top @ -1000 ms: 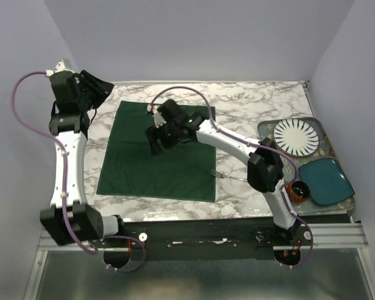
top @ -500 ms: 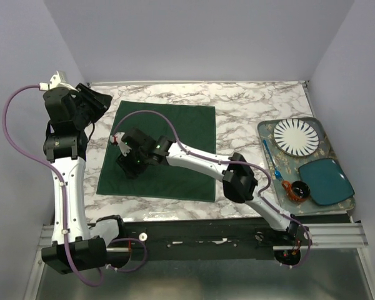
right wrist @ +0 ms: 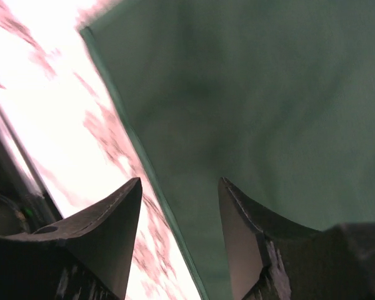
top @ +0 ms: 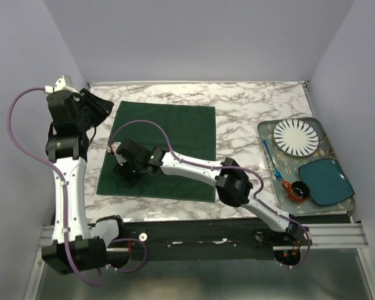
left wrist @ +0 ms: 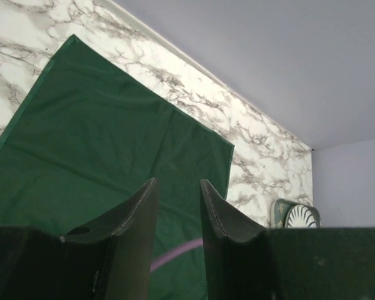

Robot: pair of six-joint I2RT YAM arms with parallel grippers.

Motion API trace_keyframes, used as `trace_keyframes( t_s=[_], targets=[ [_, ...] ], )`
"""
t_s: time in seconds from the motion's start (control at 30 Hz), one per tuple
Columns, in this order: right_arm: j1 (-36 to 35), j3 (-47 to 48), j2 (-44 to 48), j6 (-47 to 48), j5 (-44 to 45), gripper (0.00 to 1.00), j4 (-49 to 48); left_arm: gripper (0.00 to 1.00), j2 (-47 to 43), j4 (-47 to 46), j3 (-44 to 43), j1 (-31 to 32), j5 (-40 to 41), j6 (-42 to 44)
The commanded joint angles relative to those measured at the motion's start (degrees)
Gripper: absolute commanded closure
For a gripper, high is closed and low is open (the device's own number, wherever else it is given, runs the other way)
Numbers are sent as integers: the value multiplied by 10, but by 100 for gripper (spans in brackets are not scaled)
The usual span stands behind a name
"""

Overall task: Fold the napkin, place the utensils inside, and roll it up
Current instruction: Flatten the napkin out, then fold the napkin

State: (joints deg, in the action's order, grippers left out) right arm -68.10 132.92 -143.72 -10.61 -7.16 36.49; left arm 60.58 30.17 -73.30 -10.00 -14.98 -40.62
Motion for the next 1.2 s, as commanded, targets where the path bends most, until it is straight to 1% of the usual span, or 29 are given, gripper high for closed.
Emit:
trace_keyframes(
  t_s=[0.0,0.03,0.07,0.1,0.13,0.2,0.23,0.27,0.3,0.33,0.37,0.4,0.43,0.47,0.5,0.53,0.57,0.67,0.77,0.8,0.97,1.17],
  targets=[
    [20,-140,103,-38,41,39,-67,59,73,-23,25,-1,-39,25],
    [23,-160,139,-39,41,38,-78,57,81,-28,31,-1,-56,27],
    [33,-192,151,-42,39,38,-86,53,88,-32,46,0,-56,26],
    [39,-203,162,-43,37,38,-86,50,93,-25,54,-1,-48,25],
    [45,-218,188,-47,38,38,-86,50,92,-17,63,-1,-17,24],
    [65,-268,215,-60,45,37,-86,47,79,0,98,-9,13,12],
    [72,-286,230,-65,47,37,-87,47,71,10,109,-11,33,12],
    [86,-302,261,-71,47,37,-88,46,61,19,133,-13,69,12],
    [95,-339,275,-74,44,37,-89,46,37,38,149,-17,99,12],
    [102,-354,288,-76,43,36,-92,46,18,45,169,-20,126,3],
    [115,-370,316,-76,40,36,-95,46,-1,52,217,-25,170,-8],
    [123,-383,327,-75,32,36,-95,44,-44,53,242,-32,181,-30],
    [130,-404,338,-74,27,35,-95,43,-66,54,267,-50,189,-40],
    [141,-412,348,-71,22,35,-95,41,-85,55,313,-59,203,-47],
    [146,-419,367,-72,13,35,-95,41,-118,59,334,-74,207,-51],
    [149,-436,375,-73,7,35,-95,41,-129,59,353,-103,210,-58],
    [154,-441,382,-72,-1,35,-95,41,-135,59,385,-117,206,-61],
    [154,-454,399,-72,-27,35,-95,41,-110,64,381,-128,221,-75],
    [155,-465,408,-70,-35,35,-92,42,-102,61,399,-175,209,-82],
    [155,-469,411,-69,-35,35,-92,43,-95,57,405,-180,214,-84],
    [164,-483,426,-61,-32,35,-90,51,-59,54,417,-198,246,-91],
    [172,-485,430,-55,-33,35,-90,54,-64,51,436,-208,252,-107]
  ],
)
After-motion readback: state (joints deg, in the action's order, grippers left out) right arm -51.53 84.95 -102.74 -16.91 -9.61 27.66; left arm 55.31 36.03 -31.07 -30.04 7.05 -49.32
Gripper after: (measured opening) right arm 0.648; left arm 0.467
